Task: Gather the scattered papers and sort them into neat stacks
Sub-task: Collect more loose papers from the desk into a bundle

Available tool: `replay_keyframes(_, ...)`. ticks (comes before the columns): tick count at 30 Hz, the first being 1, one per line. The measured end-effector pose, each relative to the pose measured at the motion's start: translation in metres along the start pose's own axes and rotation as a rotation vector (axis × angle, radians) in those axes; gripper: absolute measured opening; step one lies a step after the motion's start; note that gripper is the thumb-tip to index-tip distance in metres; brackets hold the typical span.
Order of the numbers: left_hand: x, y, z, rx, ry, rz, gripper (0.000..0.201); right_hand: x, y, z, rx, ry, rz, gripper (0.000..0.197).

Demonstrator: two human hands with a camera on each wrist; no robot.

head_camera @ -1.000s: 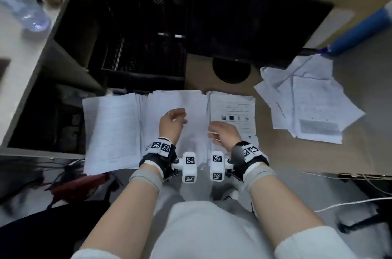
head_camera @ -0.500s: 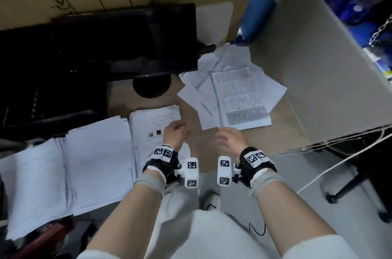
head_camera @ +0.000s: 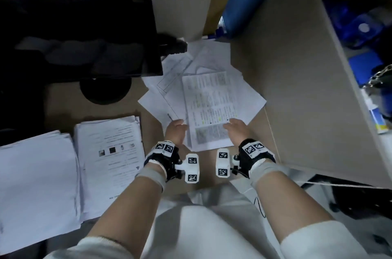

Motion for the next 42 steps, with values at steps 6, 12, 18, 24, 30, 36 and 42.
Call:
replay_keyframes(6,0.005,-0.015,-0.022,0.099,0.066,0.055,0.054,0.003,0.019,-0.052,0.052,-0.150,-0.016,0.077)
replay_keyframes(12,0.007,-0.026,-0.033,0.134,0.068,-0.014,0.081,0.001,0.030,-0.097,0.042,-0.233,0.135,0.090)
replay_keyframes(18,0.004,-0.053,-0.033,0.084,0.105,0.059,0.045,0.002,0.021,-0.114,-0.066,-0.292,0.156,0.097)
replay_keyframes(24,-0.004,-0.058,-0.029,0.162,0.152,-0.037,0.034,-0.005,0.015,-0.121,-0.161,-0.146,0.261,0.031)
replay_keyframes(30,0.013,-0.035,-0.030,0.311,0.118,-0.015,0.041,-0.015,0.017,-0.128,-0.117,-0.117,0.115,0.033)
replay_keyframes(36,0.032,-0.029,-0.058,0.332,0.147,0.231,0.072,-0.022,0.057,-0.148,0.064,-0.156,0.180,0.040)
replay_keyframes(42,0.065,-0.026,-0.073,0.359,0.027,-0.160,0.027,-0.029,0.053,-0.154,0.050,-0.155,0.258,0.041)
Point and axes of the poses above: each hand's wrist, its own z-axis away from the middle knuckle, its own y-axis out of the back of the hand, x = y × z, the point moved 9 cm from there along -z, towards the middle knuckle
